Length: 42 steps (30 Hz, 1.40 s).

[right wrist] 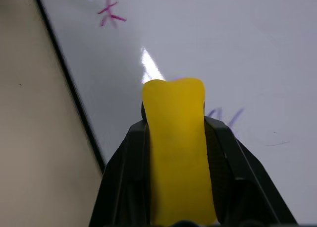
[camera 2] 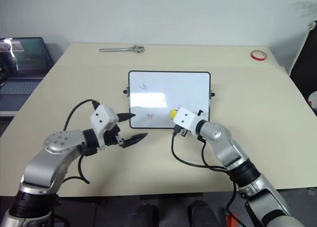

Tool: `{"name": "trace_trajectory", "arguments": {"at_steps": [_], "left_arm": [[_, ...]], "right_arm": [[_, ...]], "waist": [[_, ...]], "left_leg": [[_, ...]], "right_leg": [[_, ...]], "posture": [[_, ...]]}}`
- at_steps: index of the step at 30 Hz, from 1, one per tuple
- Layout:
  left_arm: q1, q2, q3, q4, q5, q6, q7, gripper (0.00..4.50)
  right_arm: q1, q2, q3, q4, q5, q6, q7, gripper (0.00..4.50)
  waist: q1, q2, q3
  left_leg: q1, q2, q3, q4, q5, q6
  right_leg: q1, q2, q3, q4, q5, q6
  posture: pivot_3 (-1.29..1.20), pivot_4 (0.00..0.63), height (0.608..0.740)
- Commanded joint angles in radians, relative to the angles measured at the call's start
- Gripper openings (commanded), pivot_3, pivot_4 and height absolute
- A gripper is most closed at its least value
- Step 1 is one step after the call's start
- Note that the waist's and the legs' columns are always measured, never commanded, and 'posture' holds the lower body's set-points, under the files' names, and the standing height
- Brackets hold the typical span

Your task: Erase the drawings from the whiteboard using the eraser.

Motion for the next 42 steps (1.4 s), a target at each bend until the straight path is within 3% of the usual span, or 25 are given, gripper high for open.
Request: {"name": "trace_trajectory", "arguments": {"at_steps": [1,5,11,14,18,30,37,42], "left_arm": [[-0.008,0.002,0.006,-0.035,-0.005,-0.015,0.002,4.50],[-0.014,0.001,0.001,-0.042,-0.003,-0.008,0.007,4.50],[-0.014,0.008,0.010,-0.046,-0.007,-0.002,0.006,4.50],[-0.015,0.009,0.009,-0.046,-0.007,-0.002,0.004,4.50],[-0.016,0.011,0.008,-0.044,-0.007,-0.005,-0.001,4.50],[-0.009,0.008,0.005,-0.038,-0.007,-0.013,-0.004,4.50],[-0.007,0.005,-0.001,-0.046,-0.005,-0.007,0.001,4.50],[-0.023,0.003,-0.009,-0.049,-0.007,0.005,0.004,4.50]], "right_arm": [[-0.063,0.013,-0.090,0.097,-0.043,-0.028,-0.119,1.12],[-0.047,-0.005,-0.048,0.138,-0.055,-0.017,-0.028,1.12],[0.039,-0.080,0.011,0.042,-0.060,0.053,0.183,1.12],[0.021,-0.073,-0.026,0.048,-0.087,0.039,0.127,1.12],[-0.042,-0.045,-0.104,0.104,-0.111,-0.005,-0.050,1.12],[0.036,-0.099,0.002,0.044,-0.131,0.036,0.171,1.12],[-0.024,-0.088,-0.074,0.097,-0.174,-0.016,0.003,1.12],[0.029,-0.140,-0.001,0.063,-0.160,-0.021,0.178,1.12]], "waist": [[-0.001,0.000,0.000],[0.002,-0.001,-0.001],[0.000,-0.002,-0.002],[-0.001,-0.002,-0.001],[-0.002,-0.002,-0.001],[-0.002,-0.002,-0.001],[-0.003,-0.002,-0.001],[0.003,-0.002,-0.001]], "left_leg": [[0.000,0.000,0.000,0.002,0.000,0.000],[0.000,-0.001,-0.001,0.004,0.000,0.000],[0.006,0.000,-0.001,0.004,0.000,0.000],[0.016,0.000,0.000,0.003,0.000,0.000],[0.016,0.000,0.000,0.003,0.000,0.001],[0.015,0.000,0.000,0.000,0.000,0.001],[0.015,0.000,0.000,0.001,0.000,0.001],[0.014,0.000,-0.001,0.000,0.000,0.001]], "right_leg": [[0.000,0.000,0.000,0.001,0.000,0.000],[0.001,0.000,-0.001,0.004,0.000,0.000],[0.006,0.000,-0.001,0.003,0.000,0.000],[0.015,0.000,0.000,0.003,-0.002,0.003],[0.015,0.001,0.001,0.003,-0.003,0.004],[0.015,0.000,0.001,-0.002,0.000,0.001],[0.015,0.000,0.001,-0.002,-0.002,0.005],[0.015,0.000,0.000,-0.004,-0.002,0.005]], "posture": [[0.00,0.150,0.740],[0.00,0.150,0.740],[0.00,0.150,0.740],[0.00,0.150,0.740],[0.00,0.150,0.740],[0.00,0.150,0.740],[0.00,0.150,0.740],[0.00,0.150,0.740]]}}
